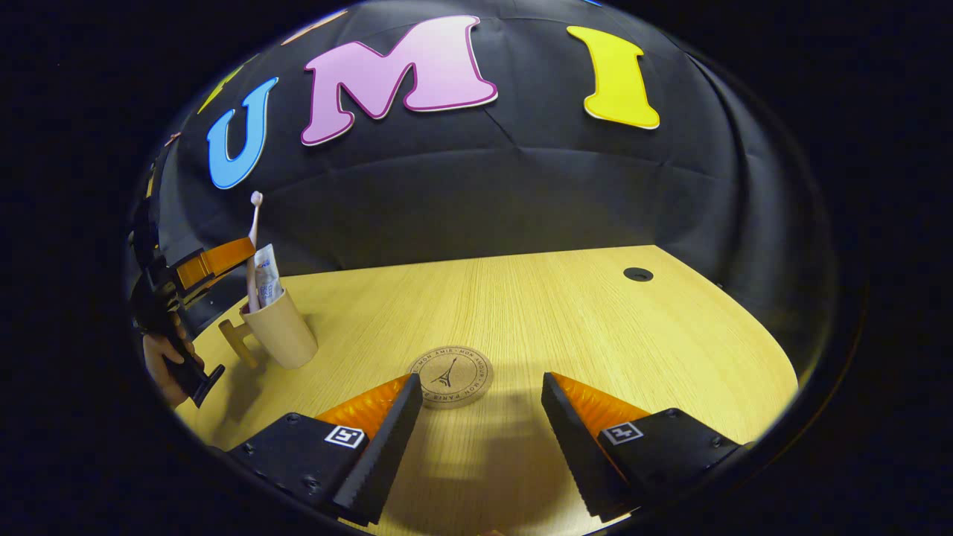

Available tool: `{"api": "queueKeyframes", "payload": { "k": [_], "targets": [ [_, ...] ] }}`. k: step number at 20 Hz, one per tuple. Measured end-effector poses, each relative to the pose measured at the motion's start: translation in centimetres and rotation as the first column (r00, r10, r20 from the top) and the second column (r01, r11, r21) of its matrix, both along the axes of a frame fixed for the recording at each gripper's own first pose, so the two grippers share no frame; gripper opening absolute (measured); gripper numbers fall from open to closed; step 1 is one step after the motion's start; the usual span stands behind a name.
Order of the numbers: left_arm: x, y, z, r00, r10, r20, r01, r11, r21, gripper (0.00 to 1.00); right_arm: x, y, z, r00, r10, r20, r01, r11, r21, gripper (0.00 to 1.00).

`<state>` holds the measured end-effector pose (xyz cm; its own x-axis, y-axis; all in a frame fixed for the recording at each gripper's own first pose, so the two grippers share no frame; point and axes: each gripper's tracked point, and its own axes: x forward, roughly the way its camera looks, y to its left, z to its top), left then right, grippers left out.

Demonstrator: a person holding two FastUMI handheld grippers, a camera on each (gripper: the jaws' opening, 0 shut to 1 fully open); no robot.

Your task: Put the toothbrush and toothpaste on the desktop into the cup, then pick up the cup and place it on the coaster on the desktop.

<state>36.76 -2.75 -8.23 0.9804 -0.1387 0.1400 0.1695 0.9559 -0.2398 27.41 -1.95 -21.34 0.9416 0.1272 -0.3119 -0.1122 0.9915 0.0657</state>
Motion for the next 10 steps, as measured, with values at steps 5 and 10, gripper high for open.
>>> {"api": "queueKeyframes", "payload": {
  "k": [5, 10],
  "targets": [
    [-1.3, 0.1, -1.4, 0.999, -0.015, -0.052, 0.015, 1.000, -0.009, 0.57, -0.4, -0.4, -0.3, 1.000, -0.009, -0.010, 0.009, 1.000, -0.004, 0.98],
    [-3.1, 1.3, -1.9, 0.985, -0.024, -0.169, 0.030, 0.999, 0.034, 0.96, -0.9, -1.0, -0.2, 1.000, -0.011, -0.023, 0.011, 1.000, -0.009, 0.99]
  ]
}}
